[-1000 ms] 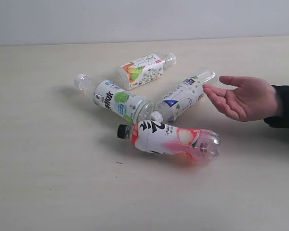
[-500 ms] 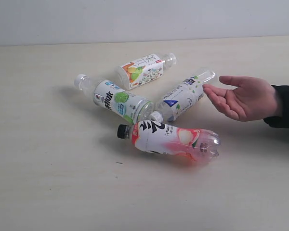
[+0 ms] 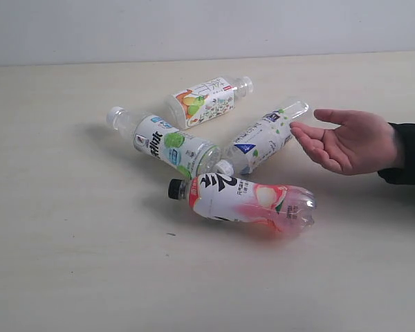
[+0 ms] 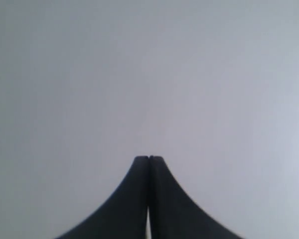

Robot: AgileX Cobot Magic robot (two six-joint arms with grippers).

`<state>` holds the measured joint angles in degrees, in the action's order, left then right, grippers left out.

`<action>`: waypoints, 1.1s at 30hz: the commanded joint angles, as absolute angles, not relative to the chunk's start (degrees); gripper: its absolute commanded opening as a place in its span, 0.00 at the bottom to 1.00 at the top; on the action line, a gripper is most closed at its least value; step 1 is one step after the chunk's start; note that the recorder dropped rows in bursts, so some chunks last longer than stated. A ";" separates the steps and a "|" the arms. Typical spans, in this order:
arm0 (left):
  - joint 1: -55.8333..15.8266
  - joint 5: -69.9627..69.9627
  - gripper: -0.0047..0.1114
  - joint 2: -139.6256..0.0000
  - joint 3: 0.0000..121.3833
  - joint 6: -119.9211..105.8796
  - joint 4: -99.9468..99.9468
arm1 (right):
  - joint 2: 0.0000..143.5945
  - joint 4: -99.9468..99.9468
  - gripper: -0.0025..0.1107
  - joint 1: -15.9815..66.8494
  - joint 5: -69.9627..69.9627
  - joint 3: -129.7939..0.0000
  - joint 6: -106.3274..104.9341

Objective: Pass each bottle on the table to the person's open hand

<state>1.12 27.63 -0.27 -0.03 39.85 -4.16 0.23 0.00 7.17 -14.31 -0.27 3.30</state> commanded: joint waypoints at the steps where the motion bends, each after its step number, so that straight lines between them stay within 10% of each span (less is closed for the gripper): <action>1: 1.27 31.87 0.04 -1.35 5.08 48.33 -4.11 | 0.00 0.00 0.02 6.99 -13.98 0.00 3.06; 21: 0.49 -2.68 0.04 -54.05 32.01 42.32 -22.32 | 0.00 0.00 0.02 6.99 -13.98 0.00 3.06; 33: -16.74 -30.77 0.04 -81.00 47.06 30.55 -21.60 | 0.00 0.00 0.02 6.99 -13.98 0.00 3.06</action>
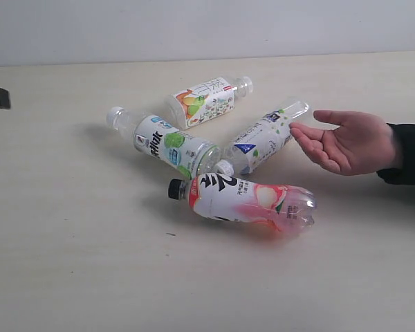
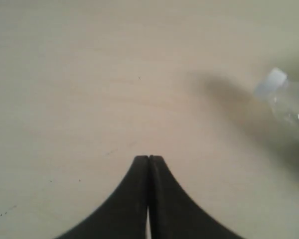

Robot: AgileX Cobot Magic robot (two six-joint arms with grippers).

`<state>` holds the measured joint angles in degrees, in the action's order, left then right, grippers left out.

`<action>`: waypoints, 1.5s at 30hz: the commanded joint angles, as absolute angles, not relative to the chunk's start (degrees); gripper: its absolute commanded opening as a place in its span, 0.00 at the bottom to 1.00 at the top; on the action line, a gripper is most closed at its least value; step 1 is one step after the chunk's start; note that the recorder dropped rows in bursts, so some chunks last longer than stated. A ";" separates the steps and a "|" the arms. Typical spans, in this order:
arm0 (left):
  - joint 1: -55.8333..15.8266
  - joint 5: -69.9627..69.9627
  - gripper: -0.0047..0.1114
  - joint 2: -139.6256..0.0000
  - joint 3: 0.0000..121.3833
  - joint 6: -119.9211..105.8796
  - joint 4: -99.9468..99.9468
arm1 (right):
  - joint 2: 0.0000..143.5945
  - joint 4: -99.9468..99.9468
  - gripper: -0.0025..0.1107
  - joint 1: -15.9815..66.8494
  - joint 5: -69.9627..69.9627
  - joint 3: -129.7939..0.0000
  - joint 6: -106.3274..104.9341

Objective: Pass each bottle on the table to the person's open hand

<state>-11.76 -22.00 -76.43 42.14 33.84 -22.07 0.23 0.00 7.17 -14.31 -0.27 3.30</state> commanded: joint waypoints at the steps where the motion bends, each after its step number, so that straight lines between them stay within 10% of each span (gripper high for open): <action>1: -18.27 -33.09 0.04 -82.26 48.67 29.83 -21.23 | 0.00 0.00 0.02 6.99 -13.98 0.00 3.06; 10: -28.91 -51.08 0.04 -90.89 67.10 -0.76 4.16 | 0.00 0.00 0.02 6.99 -13.98 0.00 3.06; 35: -47.69 -69.86 0.04 -108.51 94.30 -8.17 -1.52 | 0.00 0.00 0.02 6.99 -13.98 0.00 3.06; 45: -55.12 -64.57 0.35 -112.79 96.62 -22.04 -4.02 | 0.00 0.00 0.02 6.99 -13.98 0.00 3.06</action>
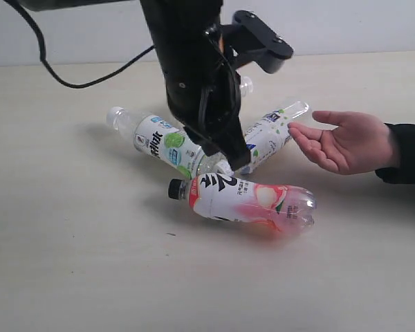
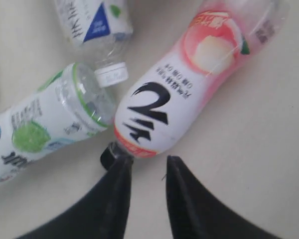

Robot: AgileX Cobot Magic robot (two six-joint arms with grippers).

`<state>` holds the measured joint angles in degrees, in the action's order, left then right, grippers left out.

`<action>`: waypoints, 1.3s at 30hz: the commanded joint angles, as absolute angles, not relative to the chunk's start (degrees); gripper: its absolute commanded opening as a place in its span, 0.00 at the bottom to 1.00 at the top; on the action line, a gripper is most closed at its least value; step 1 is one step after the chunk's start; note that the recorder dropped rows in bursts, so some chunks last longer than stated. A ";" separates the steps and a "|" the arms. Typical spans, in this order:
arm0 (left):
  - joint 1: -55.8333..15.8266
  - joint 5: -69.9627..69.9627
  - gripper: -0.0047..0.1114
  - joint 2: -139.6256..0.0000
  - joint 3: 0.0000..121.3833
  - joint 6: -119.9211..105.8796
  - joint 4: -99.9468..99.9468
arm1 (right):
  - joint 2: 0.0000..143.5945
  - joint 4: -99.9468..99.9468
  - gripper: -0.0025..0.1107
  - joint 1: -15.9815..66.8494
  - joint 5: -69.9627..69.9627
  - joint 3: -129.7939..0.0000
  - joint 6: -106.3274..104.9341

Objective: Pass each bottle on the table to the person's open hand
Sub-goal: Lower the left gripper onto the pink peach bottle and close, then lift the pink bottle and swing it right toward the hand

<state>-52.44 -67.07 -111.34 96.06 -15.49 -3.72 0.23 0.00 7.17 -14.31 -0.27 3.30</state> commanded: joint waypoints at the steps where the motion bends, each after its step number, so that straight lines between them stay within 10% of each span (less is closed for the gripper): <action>1: -55.70 -64.14 0.38 -113.31 96.62 -24.41 -4.02 | 0.00 0.00 0.02 6.99 -13.98 0.00 3.06; 14: -59.59 -57.52 0.81 -118.66 96.62 -36.40 -3.90 | 0.00 0.00 0.02 6.99 -13.98 0.00 3.06; 39: -59.59 -53.51 0.80 -128.62 96.62 -37.33 -9.88 | 0.00 0.00 0.02 6.99 -13.98 0.00 3.06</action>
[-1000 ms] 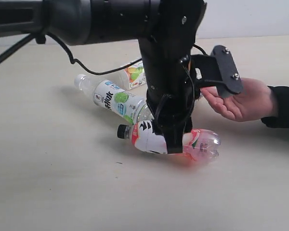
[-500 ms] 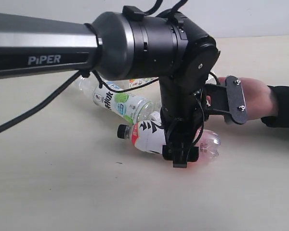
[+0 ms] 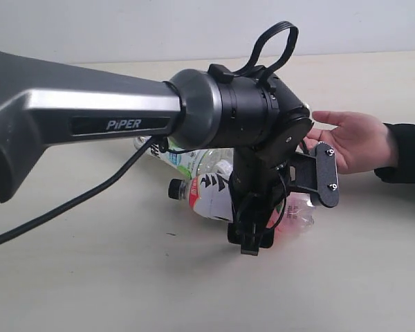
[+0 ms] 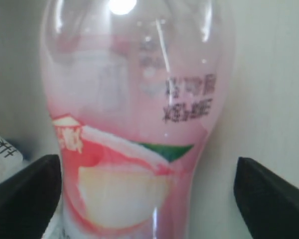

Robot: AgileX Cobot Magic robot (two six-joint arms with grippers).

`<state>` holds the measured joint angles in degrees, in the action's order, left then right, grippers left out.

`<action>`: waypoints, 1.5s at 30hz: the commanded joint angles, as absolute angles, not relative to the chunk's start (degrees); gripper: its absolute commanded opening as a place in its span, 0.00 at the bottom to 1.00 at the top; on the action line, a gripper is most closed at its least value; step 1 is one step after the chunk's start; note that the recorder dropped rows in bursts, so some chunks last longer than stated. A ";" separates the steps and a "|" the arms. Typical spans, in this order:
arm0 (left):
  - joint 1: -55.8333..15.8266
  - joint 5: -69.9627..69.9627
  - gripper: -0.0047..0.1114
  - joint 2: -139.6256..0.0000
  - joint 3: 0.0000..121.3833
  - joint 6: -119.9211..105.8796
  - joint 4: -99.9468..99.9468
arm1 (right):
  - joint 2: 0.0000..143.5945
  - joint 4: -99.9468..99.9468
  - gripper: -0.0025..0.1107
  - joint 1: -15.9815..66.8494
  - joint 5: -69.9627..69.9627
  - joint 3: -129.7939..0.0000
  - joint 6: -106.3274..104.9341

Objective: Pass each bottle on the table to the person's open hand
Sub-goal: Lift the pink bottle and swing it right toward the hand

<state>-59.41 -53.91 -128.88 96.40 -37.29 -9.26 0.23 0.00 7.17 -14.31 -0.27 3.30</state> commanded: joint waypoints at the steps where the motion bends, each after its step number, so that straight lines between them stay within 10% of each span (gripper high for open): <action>1: -59.59 -53.51 0.79 -128.62 96.62 -37.33 -9.88 | 0.00 0.00 0.02 6.99 -13.98 0.00 3.06; 6: -59.59 -53.51 0.63 -128.62 96.62 -37.33 -9.88 | 0.00 0.00 0.02 6.99 -13.98 0.00 3.06; 15: -59.59 -53.62 0.04 -128.62 96.62 -37.33 -9.88 | 0.00 0.00 0.02 6.99 -13.98 0.00 3.06; 45: -64.02 -58.61 0.04 -118.64 102.83 -17.47 -9.93 | 0.00 0.00 0.02 6.99 -13.98 0.00 3.06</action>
<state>-63.84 -58.25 -120.07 100.94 -22.66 -9.92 0.23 0.00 7.17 -14.31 -0.27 3.30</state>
